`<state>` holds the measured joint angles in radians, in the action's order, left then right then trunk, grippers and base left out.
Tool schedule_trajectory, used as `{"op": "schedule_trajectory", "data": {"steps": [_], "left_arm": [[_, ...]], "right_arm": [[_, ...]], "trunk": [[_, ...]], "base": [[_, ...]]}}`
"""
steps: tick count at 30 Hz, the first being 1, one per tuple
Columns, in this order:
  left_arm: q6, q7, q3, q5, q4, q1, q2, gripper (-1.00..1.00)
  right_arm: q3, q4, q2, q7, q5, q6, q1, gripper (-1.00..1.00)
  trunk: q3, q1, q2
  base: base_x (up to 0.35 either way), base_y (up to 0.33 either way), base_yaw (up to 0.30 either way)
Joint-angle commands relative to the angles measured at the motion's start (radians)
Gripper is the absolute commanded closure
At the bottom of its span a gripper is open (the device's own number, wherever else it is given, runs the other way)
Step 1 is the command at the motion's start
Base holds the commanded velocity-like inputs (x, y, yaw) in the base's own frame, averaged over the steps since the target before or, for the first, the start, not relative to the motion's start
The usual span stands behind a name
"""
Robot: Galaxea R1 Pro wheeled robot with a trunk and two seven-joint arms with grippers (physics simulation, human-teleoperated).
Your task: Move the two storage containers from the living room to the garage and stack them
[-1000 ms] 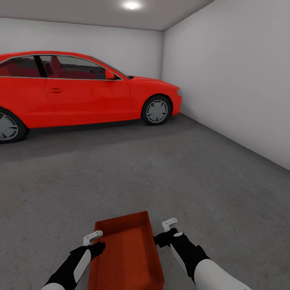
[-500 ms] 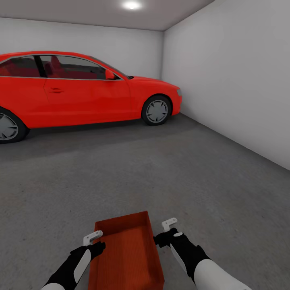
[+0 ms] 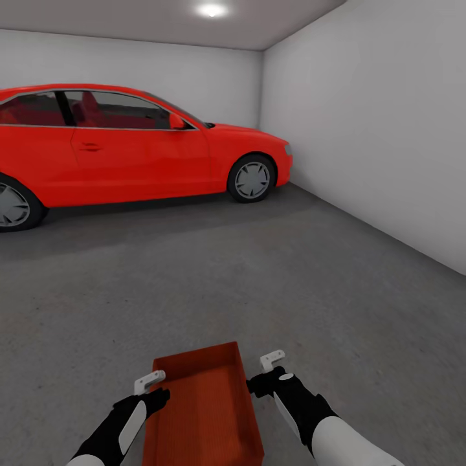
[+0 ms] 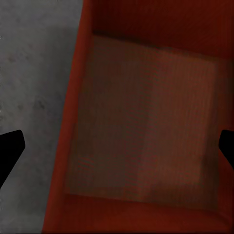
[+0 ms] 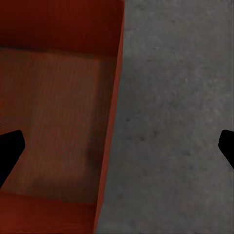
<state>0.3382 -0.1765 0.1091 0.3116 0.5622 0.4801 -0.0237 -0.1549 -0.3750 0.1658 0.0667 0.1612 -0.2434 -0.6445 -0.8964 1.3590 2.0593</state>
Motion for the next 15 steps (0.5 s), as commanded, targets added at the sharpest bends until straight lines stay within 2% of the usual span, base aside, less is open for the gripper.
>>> {"op": "schedule_trajectory", "data": {"steps": [1, 15], "left_arm": [[0.005, -0.005, 0.003, 0.011, 0.002, 0.0, -0.001, -1.0], [0.005, -0.006, 0.003, 0.011, 0.002, 0.0, -0.001, -1.0]], "right_arm": [[-0.001, -0.002, 0.0, 0.004, 0.011, -0.007, 0.0, -1.0], [-0.001, -0.002, 0.0, 0.004, 0.011, -0.007, 0.0, -1.0]], "trunk": [[0.002, -0.004, -0.007], [0.046, -0.058, -0.105]], "base": [[0.0, 0.0, 0.0], [0.0, 0.0, 0.0]]}}
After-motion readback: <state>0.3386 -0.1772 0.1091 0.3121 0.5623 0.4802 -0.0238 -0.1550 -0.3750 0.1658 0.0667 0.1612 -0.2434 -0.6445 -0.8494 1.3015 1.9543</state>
